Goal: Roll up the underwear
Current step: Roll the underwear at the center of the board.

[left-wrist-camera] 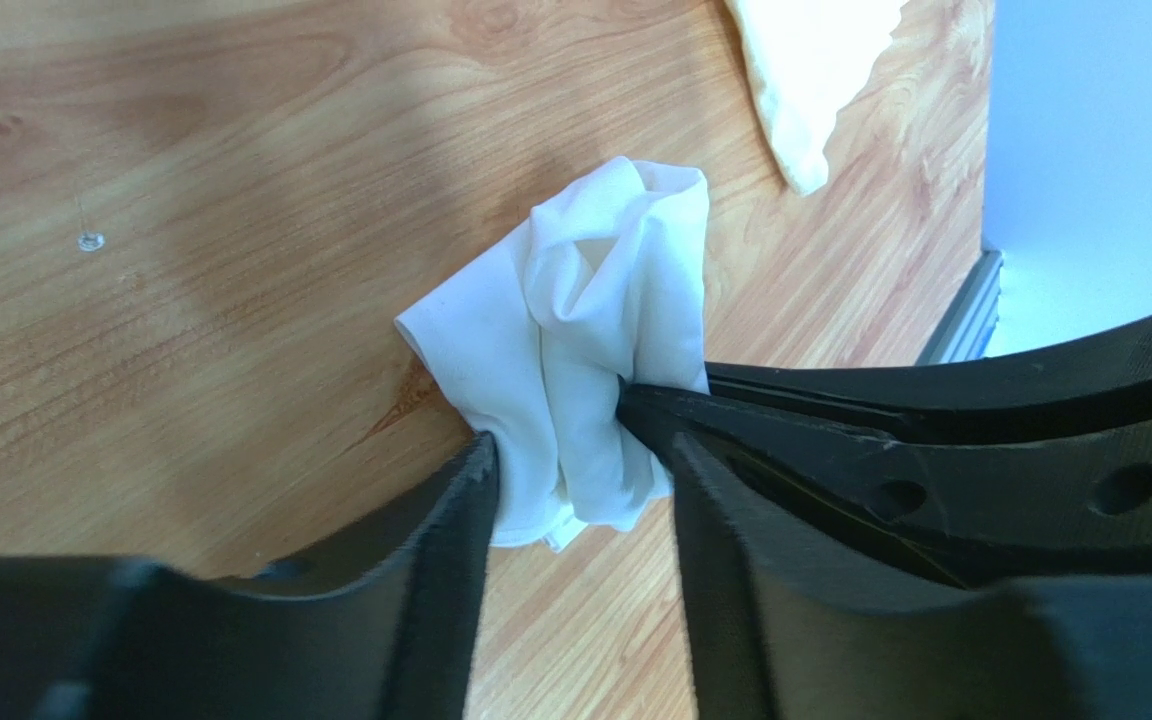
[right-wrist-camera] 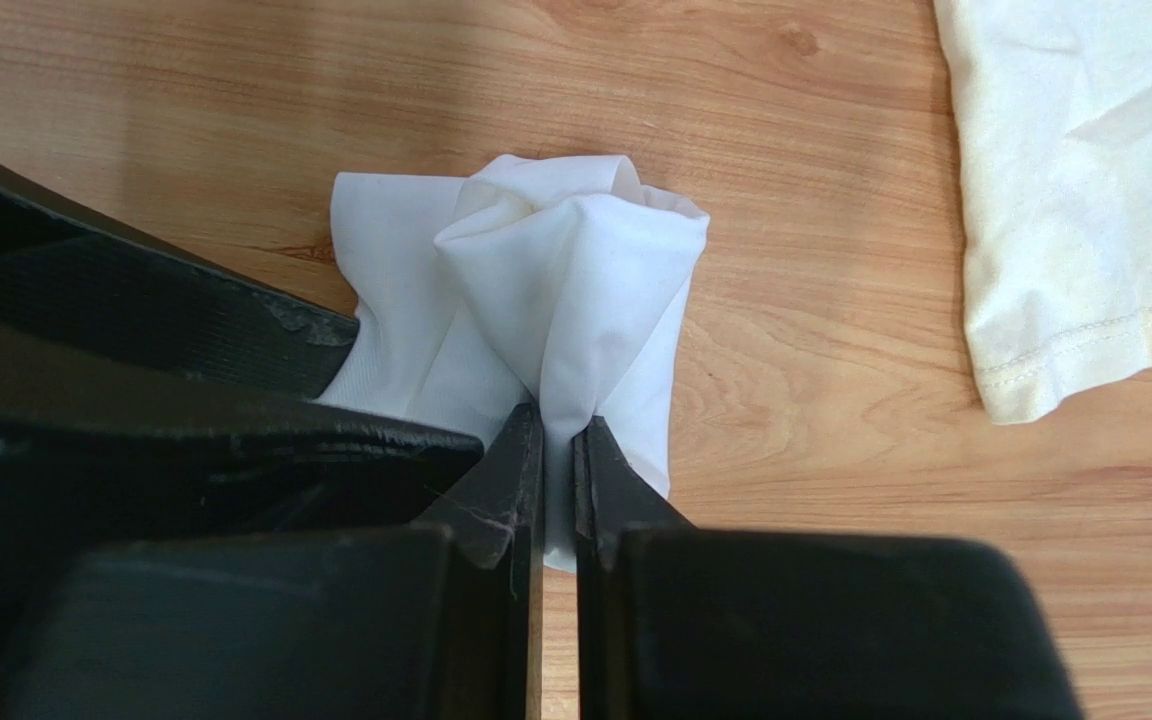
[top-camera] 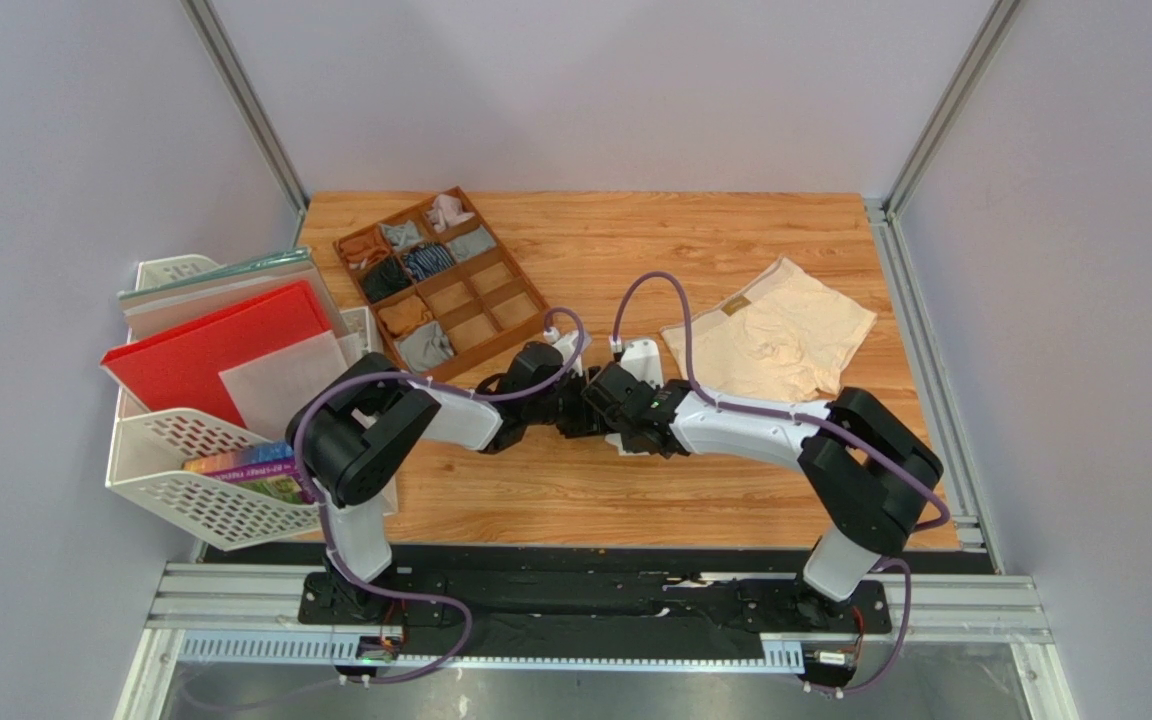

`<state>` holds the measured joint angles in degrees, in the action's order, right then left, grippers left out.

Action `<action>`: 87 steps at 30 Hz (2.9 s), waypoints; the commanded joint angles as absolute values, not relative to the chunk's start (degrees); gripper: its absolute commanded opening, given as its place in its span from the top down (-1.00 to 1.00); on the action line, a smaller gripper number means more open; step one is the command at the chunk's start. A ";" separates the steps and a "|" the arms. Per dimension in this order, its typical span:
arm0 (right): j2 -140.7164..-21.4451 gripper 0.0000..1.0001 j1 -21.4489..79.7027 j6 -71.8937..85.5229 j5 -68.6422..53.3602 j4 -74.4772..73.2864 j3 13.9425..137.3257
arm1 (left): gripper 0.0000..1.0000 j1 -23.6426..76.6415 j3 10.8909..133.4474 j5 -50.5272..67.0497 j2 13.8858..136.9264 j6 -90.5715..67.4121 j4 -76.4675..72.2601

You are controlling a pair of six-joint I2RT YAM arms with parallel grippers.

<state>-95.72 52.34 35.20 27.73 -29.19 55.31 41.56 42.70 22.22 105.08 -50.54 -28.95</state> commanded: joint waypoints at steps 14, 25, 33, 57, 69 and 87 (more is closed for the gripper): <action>-91.67 0.62 50.80 37.18 22.77 -24.34 53.44 | 1.00 43.50 43.77 19.96 110.48 -49.66 -25.50; -76.91 0.14 41.85 36.30 17.50 -23.56 47.03 | 1.00 43.42 44.82 18.63 110.21 -47.64 -22.24; -82.52 0.26 39.29 36.82 15.82 -19.96 44.83 | 1.00 43.42 45.44 18.63 110.48 -47.11 -21.45; -84.81 0.26 39.90 36.83 6.07 -9.05 42.63 | 1.00 43.42 48.95 20.13 111.09 -43.42 -16.96; -90.61 0.32 41.57 36.83 4.40 -8.53 43.24 | 1.00 43.42 47.81 20.48 110.22 -43.77 -19.16; -95.80 0.43 43.24 37.97 8.61 -12.13 45.35 | 0.00 42.01 43.95 14.16 99.93 -44.64 -12.05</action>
